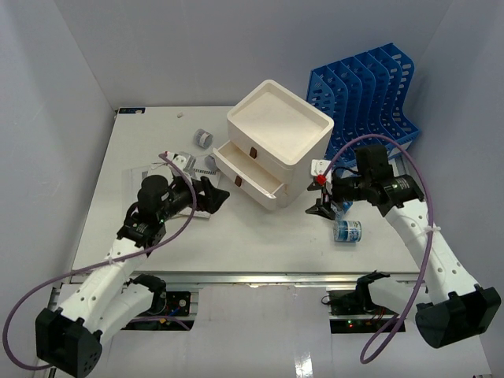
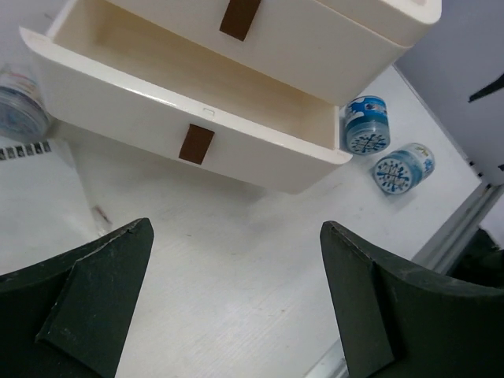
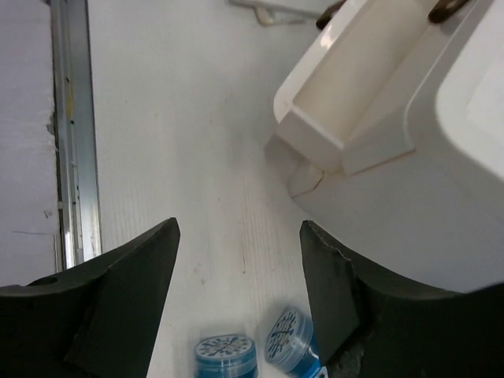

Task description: Organize the desk

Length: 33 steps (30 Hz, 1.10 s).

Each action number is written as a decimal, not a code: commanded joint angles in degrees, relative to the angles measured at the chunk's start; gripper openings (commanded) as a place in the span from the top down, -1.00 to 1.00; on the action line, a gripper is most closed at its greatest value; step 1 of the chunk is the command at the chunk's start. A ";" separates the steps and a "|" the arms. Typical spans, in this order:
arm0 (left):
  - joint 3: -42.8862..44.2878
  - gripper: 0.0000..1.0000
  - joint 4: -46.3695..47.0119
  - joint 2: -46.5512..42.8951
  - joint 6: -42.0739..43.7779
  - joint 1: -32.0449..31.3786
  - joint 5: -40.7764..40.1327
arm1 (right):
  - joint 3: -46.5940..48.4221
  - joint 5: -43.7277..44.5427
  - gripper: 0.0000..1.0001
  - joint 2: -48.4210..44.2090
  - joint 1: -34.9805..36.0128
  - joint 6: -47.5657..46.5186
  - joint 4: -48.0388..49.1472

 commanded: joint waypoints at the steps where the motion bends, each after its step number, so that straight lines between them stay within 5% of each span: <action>1: 4.61 -0.88 -2.44 4.06 -16.21 0.00 -4.05 | 7.96 -2.93 -0.37 4.02 4.45 6.43 -0.59; 9: 1.94 -0.75 -3.40 4.55 -22.64 0.00 -6.13 | 18.60 13.48 -0.38 12.16 15.08 21.69 10.21; 18: 18.95 -0.29 -11.93 24.65 -34.09 -0.30 -8.48 | 32.16 30.39 -0.19 25.23 21.05 24.92 12.40; 25: 34.60 -0.31 -21.03 38.15 -35.28 -2.79 -13.52 | 31.90 43.21 -0.20 26.49 21.16 22.41 17.55; 33: 41.98 -0.29 -28.83 46.55 -34.90 -5.53 -15.58 | 28.42 44.99 -0.28 28.11 21.14 21.84 19.08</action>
